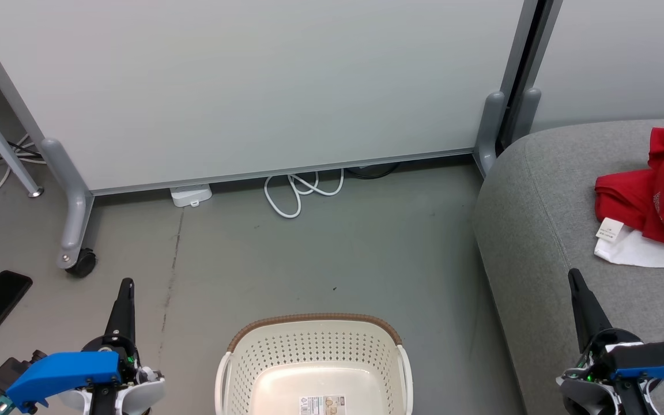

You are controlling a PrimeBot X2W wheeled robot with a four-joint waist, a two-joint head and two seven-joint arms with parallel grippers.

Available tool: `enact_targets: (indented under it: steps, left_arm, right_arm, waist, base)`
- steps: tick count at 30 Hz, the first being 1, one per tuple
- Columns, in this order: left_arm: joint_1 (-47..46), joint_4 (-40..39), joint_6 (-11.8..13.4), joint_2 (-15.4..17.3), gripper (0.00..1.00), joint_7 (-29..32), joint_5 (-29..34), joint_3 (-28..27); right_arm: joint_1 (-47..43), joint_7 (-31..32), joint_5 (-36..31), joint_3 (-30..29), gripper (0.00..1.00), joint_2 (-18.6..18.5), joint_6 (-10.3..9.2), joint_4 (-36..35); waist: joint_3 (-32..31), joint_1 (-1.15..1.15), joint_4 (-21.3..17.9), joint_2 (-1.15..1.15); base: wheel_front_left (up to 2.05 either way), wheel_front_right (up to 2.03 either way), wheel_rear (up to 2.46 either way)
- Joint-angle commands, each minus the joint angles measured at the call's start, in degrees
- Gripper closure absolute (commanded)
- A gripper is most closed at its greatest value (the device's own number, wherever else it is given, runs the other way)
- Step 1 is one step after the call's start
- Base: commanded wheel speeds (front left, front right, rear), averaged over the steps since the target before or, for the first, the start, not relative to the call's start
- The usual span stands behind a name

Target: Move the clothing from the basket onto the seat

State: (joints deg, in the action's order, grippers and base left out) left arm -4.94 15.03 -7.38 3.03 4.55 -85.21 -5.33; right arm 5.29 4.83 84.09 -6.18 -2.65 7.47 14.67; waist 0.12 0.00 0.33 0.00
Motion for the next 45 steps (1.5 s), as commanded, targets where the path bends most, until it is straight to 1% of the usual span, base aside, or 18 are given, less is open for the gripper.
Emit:
enact_targets:
  steps: [1,19,45]
  left_arm:
    - [-0.9,-0.4,-0.2,0.0,1.00,0.4,-1.0,-0.4]
    - [-1.7,-1.2,-0.2,-0.2,1.00,2.3,-7.4,-1.4]
    - [-1.6,-1.1,-0.2,-0.2,1.00,2.2,-7.2,-1.4]
  right_arm:
    - [1.0,0.3,1.1,-0.2,1.00,-0.3,0.04,-0.5]
    - [1.3,1.9,8.6,-0.4,1.00,-0.4,0.04,-0.8]
    - [1.2,1.9,8.4,-0.4,1.00,-0.4,0.04,-0.8]
  waist:
    - [0.0,0.00,0.0,0.00]
    - [0.1,0.00,-0.3,0.00]
    - [0.1,0.00,-0.3,0.00]
  base:
    - [0.00,0.00,0.00]
    - [0.00,0.00,0.00]
    - [0.00,0.00,0.00]
